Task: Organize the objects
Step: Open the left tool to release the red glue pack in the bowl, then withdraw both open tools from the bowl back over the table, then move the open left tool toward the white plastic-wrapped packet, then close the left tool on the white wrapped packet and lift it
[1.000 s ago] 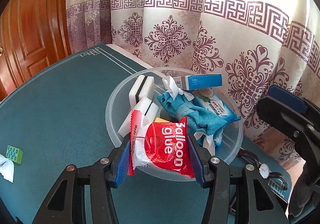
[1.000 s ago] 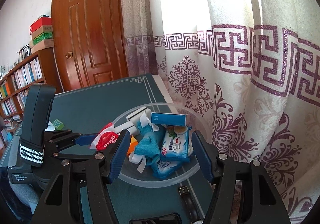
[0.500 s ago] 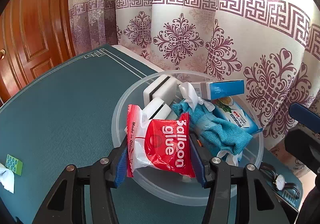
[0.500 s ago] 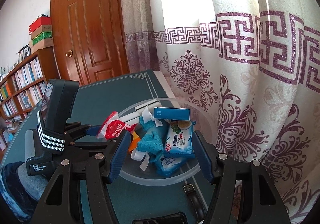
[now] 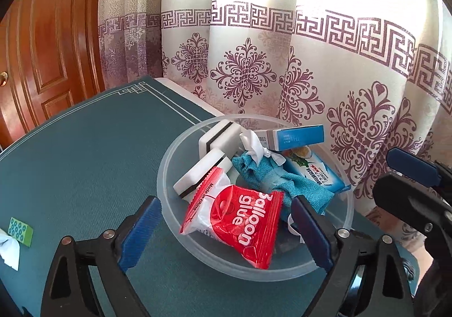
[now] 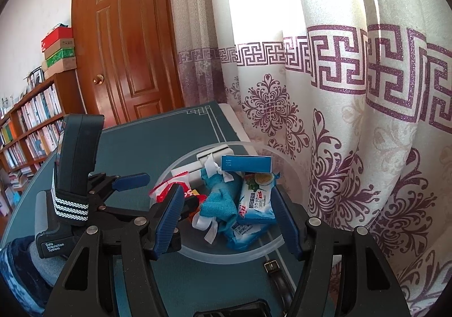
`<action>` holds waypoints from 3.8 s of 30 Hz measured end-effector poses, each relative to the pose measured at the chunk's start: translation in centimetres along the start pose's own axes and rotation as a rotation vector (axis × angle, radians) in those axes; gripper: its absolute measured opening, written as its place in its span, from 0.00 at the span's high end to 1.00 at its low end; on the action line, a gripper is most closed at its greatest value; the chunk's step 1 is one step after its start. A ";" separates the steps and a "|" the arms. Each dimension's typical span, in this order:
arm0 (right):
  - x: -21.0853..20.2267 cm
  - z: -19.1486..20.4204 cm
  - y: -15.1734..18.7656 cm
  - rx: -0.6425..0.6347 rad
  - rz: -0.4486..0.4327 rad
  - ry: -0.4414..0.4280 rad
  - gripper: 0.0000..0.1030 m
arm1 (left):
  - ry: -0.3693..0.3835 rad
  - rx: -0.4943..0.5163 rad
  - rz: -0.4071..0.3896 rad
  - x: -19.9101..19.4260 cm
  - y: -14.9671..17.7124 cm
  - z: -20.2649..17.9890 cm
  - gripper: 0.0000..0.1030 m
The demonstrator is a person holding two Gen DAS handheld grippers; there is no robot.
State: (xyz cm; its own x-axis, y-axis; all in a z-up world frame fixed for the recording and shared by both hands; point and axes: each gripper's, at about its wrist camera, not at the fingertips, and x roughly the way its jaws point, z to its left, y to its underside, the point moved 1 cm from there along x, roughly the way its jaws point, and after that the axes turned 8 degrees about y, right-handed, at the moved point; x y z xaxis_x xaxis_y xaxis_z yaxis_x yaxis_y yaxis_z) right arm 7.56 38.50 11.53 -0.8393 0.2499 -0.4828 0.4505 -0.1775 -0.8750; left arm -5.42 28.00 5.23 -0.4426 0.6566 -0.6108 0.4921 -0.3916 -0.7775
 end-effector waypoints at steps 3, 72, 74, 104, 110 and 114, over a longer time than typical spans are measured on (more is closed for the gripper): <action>-0.1 0.0 0.0 0.002 -0.001 -0.001 0.37 | -0.010 -0.009 -0.019 -1.2 0.1 0.4 0.06; 1.8 11.5 4.5 -0.124 0.164 -0.201 0.34 | -0.431 -0.340 -0.030 -11.8 6.7 14.1 0.01; 2.2 12.2 4.8 -0.131 0.181 -0.215 0.33 | -0.442 -0.345 -0.031 -12.0 6.9 14.5 0.01; 6.2 17.5 6.4 -0.142 0.269 -0.260 0.33 | -0.435 -0.771 -0.101 -16.8 9.2 25.2 0.01; 6.2 17.8 6.9 -0.155 0.273 -0.264 0.33 | -0.456 -0.859 -0.127 -17.2 9.0 28.0 0.01; 6.1 17.9 6.9 -0.160 0.265 -0.267 0.33 | -0.475 -0.883 -0.135 -16.6 8.4 29.1 0.01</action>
State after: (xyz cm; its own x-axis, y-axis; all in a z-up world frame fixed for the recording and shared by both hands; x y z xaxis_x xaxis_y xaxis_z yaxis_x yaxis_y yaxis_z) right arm 0.10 21.77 3.20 -0.7277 -0.0447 -0.6844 0.6859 -0.0472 -0.7262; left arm -15.79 -4.98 4.45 -0.6934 0.2601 -0.6720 0.7093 0.4107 -0.5729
